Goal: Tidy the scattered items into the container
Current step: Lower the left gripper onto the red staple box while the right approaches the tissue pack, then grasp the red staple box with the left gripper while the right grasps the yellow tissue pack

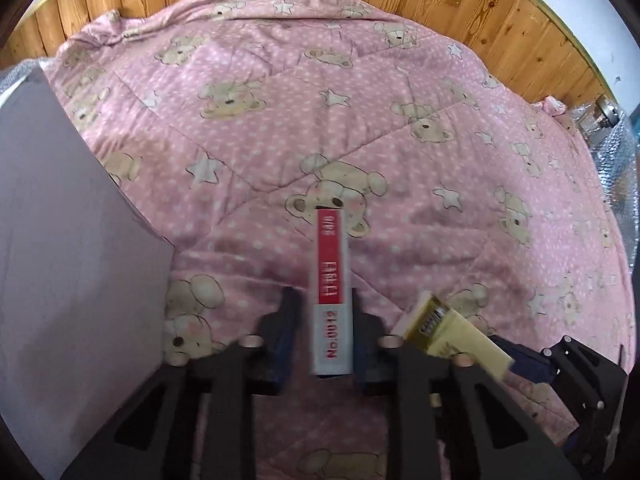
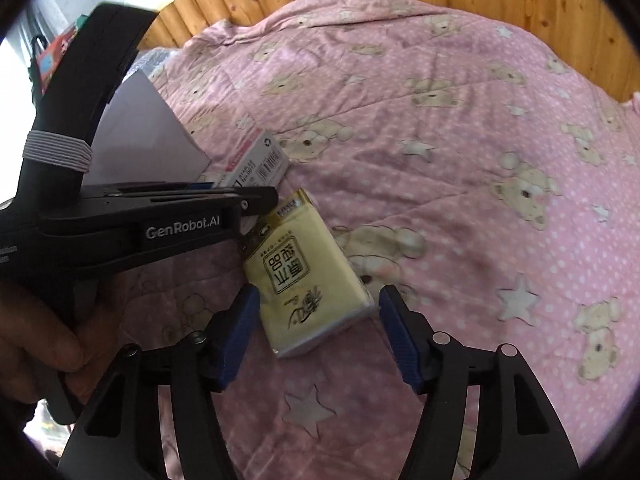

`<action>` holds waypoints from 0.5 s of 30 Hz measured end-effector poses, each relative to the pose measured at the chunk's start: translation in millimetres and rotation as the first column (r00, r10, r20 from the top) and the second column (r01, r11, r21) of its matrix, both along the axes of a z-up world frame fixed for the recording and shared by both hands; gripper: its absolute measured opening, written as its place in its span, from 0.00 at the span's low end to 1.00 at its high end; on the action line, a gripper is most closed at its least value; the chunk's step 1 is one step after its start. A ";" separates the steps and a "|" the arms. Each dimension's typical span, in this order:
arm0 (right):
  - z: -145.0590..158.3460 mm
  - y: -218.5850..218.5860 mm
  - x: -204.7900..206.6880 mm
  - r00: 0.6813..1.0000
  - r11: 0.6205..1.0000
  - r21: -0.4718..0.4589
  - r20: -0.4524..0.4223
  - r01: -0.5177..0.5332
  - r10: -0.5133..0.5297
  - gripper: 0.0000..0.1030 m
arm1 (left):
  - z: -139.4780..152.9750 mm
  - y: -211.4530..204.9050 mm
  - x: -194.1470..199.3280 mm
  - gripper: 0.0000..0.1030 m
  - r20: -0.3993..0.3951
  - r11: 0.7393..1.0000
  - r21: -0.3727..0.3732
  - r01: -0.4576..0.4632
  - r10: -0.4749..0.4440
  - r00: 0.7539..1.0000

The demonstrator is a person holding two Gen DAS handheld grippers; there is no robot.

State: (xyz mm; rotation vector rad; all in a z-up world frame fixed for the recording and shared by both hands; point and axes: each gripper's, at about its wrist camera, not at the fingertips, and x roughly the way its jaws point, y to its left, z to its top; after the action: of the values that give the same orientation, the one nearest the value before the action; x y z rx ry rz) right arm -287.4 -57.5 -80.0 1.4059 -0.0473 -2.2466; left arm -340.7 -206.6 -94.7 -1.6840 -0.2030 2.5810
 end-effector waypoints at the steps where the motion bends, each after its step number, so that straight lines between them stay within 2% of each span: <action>1: 0.4 0.3 -1.2 1.000 1.000 -0.013 0.010 0.004 -0.004 0.50 | 1.0 -1.1 1.0 0.16 -0.002 1.000 0.003 -0.001 0.001 1.000; 2: 2.1 1.1 -2.0 1.000 0.999 -0.039 0.028 0.003 -0.002 0.35 | 1.8 -1.6 1.1 0.16 -0.002 1.000 0.008 -0.001 0.001 1.000; 4: 9.2 3.2 0.3 1.000 0.999 -0.048 0.024 0.011 -0.010 0.29 | 5.3 -1.4 2.5 0.16 -0.009 1.000 0.015 0.001 -0.001 1.000; 6: 17.5 6.7 4.3 1.000 0.999 -0.045 0.004 0.020 -0.020 0.28 | 9.6 -2.7 4.2 0.15 -0.018 1.000 0.024 -0.001 0.002 1.000; 9: 26.9 15.8 8.5 0.999 0.996 -0.078 0.008 0.045 -0.044 0.27 | 20.6 -7.2 9.1 0.15 -0.033 0.999 0.053 -0.013 0.015 0.999; 13: 31.9 22.9 16.3 0.997 0.995 -0.076 0.017 0.071 -0.070 0.26 | 35.4 -12.6 16.5 0.15 -0.045 0.994 0.109 -0.023 0.028 0.999; 15: 35.7 25.1 19.8 0.997 0.993 -0.081 0.020 0.082 -0.081 0.26 | 43.1 -10.2 22.9 0.15 -0.059 0.994 0.108 -0.011 0.018 0.998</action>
State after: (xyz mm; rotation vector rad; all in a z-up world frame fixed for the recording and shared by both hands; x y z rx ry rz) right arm -267.6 -32.4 -44.3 1.4024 -0.2030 -2.2720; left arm -317.8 -216.7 -51.6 -1.5732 -0.3464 2.5755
